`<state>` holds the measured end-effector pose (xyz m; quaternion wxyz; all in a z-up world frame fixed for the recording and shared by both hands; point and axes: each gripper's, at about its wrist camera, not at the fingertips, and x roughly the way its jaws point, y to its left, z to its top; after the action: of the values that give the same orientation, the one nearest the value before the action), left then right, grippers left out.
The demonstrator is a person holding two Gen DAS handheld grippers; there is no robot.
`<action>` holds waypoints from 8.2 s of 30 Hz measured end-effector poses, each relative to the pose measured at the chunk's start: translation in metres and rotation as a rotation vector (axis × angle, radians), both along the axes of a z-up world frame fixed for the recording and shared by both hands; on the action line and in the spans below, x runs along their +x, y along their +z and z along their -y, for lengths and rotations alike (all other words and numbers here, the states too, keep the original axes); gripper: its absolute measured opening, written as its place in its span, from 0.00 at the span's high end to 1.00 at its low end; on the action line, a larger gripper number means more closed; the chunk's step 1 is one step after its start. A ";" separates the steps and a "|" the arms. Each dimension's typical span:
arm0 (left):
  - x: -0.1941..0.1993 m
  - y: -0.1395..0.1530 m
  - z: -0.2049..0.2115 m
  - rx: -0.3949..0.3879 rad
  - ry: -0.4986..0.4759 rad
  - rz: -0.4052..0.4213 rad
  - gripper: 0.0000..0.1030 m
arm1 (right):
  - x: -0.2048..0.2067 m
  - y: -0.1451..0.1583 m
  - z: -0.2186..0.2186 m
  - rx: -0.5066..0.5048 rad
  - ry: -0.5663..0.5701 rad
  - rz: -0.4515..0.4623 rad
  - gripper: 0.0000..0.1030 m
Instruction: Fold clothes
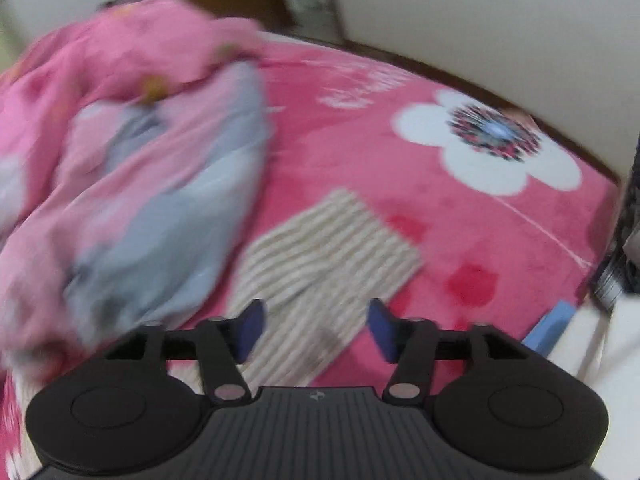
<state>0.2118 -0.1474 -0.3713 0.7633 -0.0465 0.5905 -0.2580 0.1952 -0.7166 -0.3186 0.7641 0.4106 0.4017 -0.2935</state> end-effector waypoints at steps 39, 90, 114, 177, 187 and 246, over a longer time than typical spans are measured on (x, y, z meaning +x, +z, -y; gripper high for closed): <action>0.002 -0.010 0.009 0.018 0.016 0.007 0.74 | -0.001 0.021 0.045 0.056 -0.075 0.324 0.86; 0.050 0.037 -0.142 -0.246 0.167 0.091 0.69 | -0.007 0.022 -0.431 -0.600 1.000 0.053 0.57; 0.052 0.008 0.018 -0.099 -0.006 0.170 0.68 | -0.023 -0.064 -0.289 -0.563 0.630 0.039 0.94; 0.081 0.019 -0.082 -0.272 0.384 0.284 0.89 | 0.195 -0.011 -0.504 -0.377 1.975 0.220 0.97; 0.142 -0.029 -0.075 -0.141 0.361 0.235 0.78 | 0.225 -0.073 -0.510 -0.453 1.727 0.276 0.87; 0.116 -0.019 0.011 0.203 0.130 0.477 0.57 | 0.166 -0.044 -0.242 -0.448 1.002 0.270 0.85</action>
<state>0.3282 -0.1582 -0.3906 0.8965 0.0546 0.4127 -0.1517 0.3608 -0.4744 -0.3630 0.9232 0.0312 0.3741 0.0820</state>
